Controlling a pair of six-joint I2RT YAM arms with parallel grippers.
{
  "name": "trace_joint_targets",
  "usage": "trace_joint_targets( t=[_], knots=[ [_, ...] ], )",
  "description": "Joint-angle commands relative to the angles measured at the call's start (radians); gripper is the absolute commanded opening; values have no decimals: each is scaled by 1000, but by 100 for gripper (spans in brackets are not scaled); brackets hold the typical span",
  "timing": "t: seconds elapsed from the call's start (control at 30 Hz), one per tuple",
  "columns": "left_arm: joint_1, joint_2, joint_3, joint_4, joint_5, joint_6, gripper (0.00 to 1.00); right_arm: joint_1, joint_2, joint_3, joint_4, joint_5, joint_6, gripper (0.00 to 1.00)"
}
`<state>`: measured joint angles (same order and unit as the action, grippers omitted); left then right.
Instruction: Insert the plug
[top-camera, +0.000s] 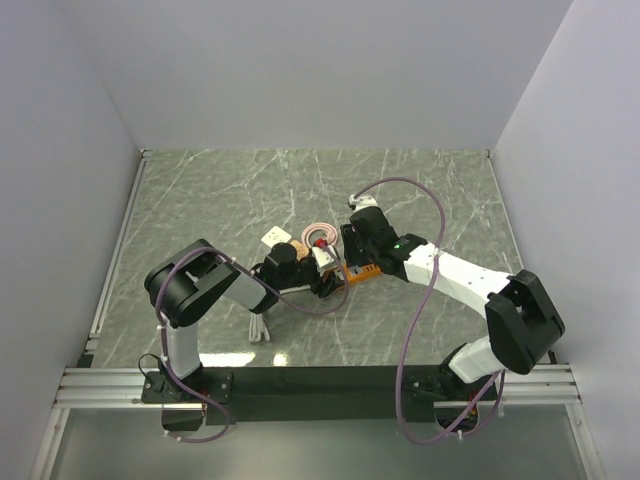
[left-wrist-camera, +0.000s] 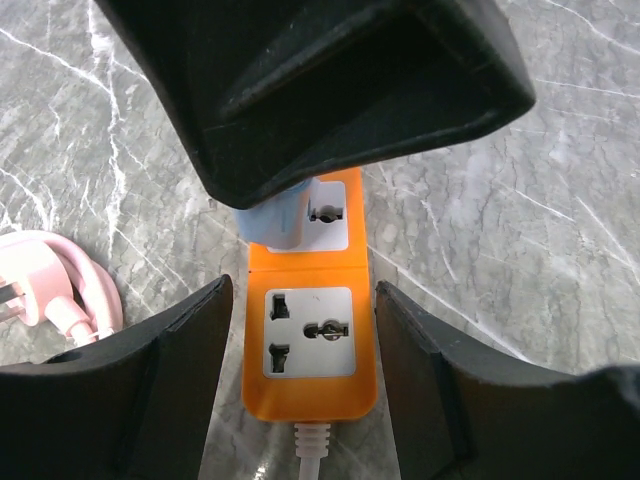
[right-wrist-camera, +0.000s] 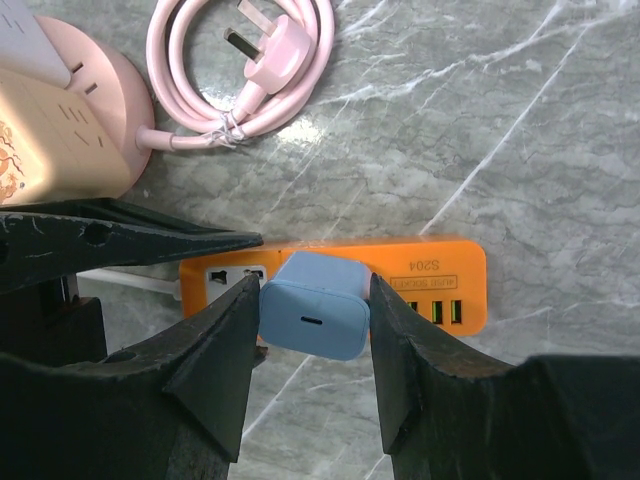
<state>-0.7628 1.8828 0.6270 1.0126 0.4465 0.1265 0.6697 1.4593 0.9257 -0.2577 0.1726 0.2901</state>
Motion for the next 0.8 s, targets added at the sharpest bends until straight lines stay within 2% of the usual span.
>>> trace_joint_targets(
  t=[0.0, 0.77],
  knots=[
    [-4, 12, 31, 18, -11, -1, 64, -7, 19, 19, -9, 28, -11, 0],
    [-6, 42, 57, -16, -31, 13, 63, -19, -22, -37, -68, -19, 21, 0]
  ],
)
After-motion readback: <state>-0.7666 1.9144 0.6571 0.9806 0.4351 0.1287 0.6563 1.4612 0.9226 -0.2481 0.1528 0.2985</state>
